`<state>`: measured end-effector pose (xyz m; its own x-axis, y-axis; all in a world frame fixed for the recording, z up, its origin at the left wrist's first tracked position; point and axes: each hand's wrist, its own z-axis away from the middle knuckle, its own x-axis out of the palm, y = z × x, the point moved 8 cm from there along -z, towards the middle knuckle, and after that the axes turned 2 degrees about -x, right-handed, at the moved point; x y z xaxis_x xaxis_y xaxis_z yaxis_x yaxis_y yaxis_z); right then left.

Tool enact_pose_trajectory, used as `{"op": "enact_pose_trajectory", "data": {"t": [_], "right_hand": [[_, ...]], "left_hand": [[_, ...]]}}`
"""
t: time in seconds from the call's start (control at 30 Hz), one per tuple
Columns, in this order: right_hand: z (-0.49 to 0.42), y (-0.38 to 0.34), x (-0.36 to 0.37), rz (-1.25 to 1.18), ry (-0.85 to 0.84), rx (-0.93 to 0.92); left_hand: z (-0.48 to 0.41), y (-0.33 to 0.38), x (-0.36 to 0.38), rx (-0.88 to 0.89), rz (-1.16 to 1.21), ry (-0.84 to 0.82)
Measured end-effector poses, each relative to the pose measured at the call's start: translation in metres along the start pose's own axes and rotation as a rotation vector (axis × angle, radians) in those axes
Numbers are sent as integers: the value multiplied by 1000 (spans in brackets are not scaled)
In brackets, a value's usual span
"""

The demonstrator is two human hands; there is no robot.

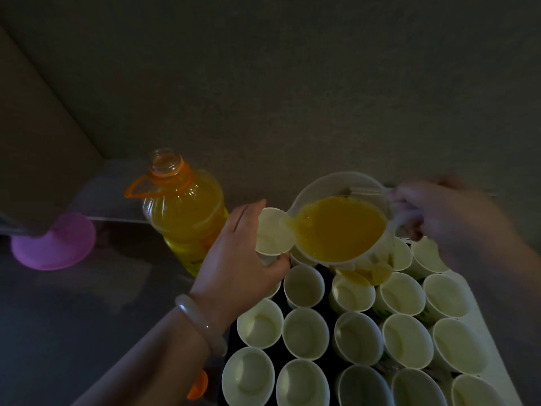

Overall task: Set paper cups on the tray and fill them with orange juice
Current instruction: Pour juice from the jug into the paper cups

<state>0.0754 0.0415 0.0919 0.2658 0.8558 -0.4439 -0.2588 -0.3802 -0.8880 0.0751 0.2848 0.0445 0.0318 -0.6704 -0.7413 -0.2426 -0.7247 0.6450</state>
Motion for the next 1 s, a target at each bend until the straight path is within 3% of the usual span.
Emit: {"op": "enact_pose_trajectory", "data": {"t": [0.4, 1.0], "right_hand": [[-2, -29, 11, 227, -97, -92], [-9, -40, 16, 333, -122, -115]], "left_hand": [[-2, -4, 2, -10, -29, -27], [-5, -5, 3, -11, -13, -30]]}}
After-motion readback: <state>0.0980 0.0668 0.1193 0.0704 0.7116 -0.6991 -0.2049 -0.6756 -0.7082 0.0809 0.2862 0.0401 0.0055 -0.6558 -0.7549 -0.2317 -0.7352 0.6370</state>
